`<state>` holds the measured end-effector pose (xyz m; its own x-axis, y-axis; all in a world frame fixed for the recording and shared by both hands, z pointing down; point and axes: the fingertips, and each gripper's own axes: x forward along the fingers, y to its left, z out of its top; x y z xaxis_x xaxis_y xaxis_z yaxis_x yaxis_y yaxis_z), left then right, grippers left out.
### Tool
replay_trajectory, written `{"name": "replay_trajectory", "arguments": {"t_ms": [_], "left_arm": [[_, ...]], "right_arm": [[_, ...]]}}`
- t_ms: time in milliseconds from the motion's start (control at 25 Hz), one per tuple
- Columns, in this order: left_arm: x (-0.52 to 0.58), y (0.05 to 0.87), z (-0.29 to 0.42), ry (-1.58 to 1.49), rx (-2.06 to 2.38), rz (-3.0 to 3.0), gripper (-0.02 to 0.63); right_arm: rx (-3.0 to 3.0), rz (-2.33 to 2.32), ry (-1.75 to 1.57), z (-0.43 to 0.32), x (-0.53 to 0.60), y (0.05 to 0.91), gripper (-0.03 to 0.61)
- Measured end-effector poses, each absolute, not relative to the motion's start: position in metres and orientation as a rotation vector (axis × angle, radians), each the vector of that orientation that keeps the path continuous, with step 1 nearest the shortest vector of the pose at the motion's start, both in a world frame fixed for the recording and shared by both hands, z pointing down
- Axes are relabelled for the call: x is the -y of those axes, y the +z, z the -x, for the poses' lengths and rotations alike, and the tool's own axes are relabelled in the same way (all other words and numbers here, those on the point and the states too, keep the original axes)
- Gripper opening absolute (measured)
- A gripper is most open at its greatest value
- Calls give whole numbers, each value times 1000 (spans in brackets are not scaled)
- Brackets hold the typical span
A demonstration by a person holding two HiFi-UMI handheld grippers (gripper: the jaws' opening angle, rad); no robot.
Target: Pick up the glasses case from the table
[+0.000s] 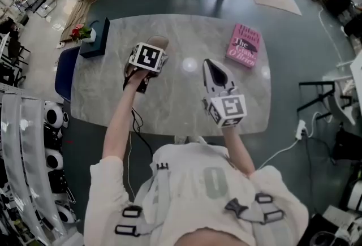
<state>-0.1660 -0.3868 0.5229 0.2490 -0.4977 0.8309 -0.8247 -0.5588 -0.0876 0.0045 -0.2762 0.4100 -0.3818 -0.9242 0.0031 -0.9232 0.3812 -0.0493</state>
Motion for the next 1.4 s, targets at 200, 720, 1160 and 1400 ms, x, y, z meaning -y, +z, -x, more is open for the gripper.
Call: {"name": "replay_trajectory", "arguments": {"t_ms": [200,720,1160,1400], "left_arm": [[371,456,197,1068,1439,-2230,390],[293,351,235,530,2070,-2384,390],[235,345,240,264,2292,-2370,390],[215,345,247,35,2353,-2293,390]], "right_arm": [[-2638,1626,9,23,280,391,2],[-2701,1426,124,62,273,362,2],[-2753,1293,175,84,258,356,2],[-2773,1258,168,92,252,361,2]]}}
